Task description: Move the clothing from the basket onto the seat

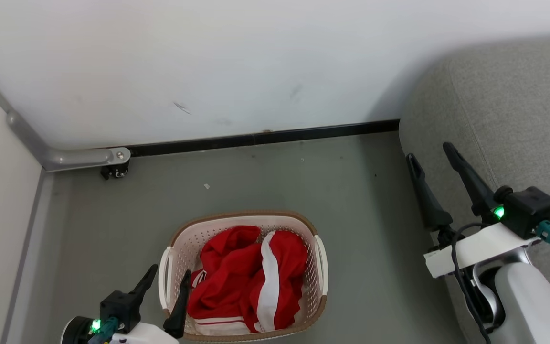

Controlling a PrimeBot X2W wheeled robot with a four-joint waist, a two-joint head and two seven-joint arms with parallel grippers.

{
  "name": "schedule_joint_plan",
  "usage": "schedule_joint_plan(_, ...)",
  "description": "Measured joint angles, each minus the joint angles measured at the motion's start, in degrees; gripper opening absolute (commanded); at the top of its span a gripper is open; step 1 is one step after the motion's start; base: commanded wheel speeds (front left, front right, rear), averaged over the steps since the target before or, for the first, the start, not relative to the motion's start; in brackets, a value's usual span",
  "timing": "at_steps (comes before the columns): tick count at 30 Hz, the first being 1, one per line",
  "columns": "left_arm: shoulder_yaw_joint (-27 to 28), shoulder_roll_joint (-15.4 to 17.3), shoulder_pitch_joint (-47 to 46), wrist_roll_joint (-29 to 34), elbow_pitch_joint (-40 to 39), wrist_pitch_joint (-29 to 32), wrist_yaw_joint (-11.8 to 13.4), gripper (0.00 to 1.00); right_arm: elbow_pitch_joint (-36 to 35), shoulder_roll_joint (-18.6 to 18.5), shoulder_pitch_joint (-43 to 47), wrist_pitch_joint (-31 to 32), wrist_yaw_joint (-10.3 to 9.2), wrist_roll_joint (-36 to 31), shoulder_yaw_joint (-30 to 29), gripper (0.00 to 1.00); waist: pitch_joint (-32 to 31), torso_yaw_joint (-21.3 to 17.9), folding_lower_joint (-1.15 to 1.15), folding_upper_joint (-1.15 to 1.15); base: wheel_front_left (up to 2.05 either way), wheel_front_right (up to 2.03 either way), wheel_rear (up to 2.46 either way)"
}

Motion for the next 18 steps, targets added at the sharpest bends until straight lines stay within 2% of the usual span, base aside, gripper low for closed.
schedule_joint_plan(8, -4.0, -0.1, -4.6, 2.9, 3.3, 0.1, 0.0, 1.00, -3.7, 0.5, -3.0, -0.1, 0.00, -0.6, 0.7, 1.00, 3.7, -1.0, 0.00, 0.00, 0.00, 0.00, 0.00)
schedule_joint_plan(18, -6.2, 0.7, -10.4, 6.7, 7.1, 0.8, 0.0, 1.00, -6.9, 0.7, -7.0, -0.2, 0.00, -0.6, 2.1, 1.00, 9.1, -2.5, 0.00, 0.00, 0.00, 0.00, 0.00)
